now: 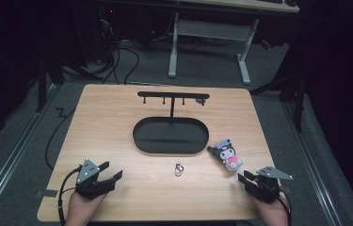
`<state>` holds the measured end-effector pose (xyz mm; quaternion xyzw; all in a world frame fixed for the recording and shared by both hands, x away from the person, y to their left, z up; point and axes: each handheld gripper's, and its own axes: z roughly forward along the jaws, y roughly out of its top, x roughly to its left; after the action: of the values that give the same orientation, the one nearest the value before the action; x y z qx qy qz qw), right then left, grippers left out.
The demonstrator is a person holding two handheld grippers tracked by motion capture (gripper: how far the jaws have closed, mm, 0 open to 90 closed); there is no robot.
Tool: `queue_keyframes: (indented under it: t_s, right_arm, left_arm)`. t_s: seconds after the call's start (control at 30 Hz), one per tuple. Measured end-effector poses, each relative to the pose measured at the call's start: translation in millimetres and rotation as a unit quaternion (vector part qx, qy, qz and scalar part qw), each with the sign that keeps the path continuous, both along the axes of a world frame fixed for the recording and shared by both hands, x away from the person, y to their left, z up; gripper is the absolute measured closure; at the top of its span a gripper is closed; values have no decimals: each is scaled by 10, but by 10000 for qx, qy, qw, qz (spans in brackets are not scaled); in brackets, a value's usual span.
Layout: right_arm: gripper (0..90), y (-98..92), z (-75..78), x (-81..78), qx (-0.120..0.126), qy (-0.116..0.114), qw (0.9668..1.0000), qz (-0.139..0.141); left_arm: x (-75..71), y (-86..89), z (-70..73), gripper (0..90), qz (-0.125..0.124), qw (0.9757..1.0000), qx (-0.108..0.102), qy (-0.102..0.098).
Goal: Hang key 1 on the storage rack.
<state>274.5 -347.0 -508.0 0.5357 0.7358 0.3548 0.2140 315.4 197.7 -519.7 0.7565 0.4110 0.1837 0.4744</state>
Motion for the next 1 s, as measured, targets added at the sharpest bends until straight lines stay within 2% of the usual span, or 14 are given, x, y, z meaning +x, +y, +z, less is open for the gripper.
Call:
queue_keyframes:
  t_s: [0.07,0.13,0.3,0.33,0.43,0.47,0.53,0.57,0.73,0.77,0.87,0.9,0.93,1.0]
  right_arm:
    - [609,2,-5,-3,6,33,10000,-16]
    - [527,12,-16,2,-20,142,9999,-33]
    - [448,41,13,34,-140,328,9994,13]
    - [403,66,52,45,-199,470,9987,-3]
    - [372,94,92,69,-268,624,9977,52]
    - [341,121,119,101,-333,821,9960,98]
    - [340,137,130,114,-352,864,9956,113]
    - [321,165,154,141,-413,1007,9939,166]
    - [301,221,193,205,-699,1178,9904,190]
    - [296,250,211,238,-835,1312,9876,216]
    - [283,303,232,276,-1048,1487,9829,272]
    - [283,303,232,276,-1048,1487,9829,272]
    - [270,344,259,291,-1208,1549,9800,331]
    - [265,362,274,298,-1262,1589,9785,370]
  left_arm:
    - [9,-3,-13,345,-28,10000,29,13]
    - [26,-2,-34,345,-64,10000,40,30]
    - [29,-8,-43,343,-150,9999,38,41]
    - [27,-9,-46,342,-185,9998,25,43]
    - [25,-17,-49,342,-229,9997,9,57]
    - [23,-30,-47,339,-279,9996,-12,71]
    - [19,-37,-42,338,-311,9995,-6,56]
    - [7,-50,-31,338,-353,9994,11,27]
    - [-4,-45,-19,339,-363,9993,-20,-25]
    - [-2,-38,-17,339,-370,9993,-14,-14]
    - [7,-20,-18,339,-344,9994,-28,-2]
    - [7,-20,-18,339,-344,9994,-28,-2]
    - [8,-13,-18,339,-336,9994,-43,-11]
    - [8,-12,-16,339,-336,9994,-42,-19]
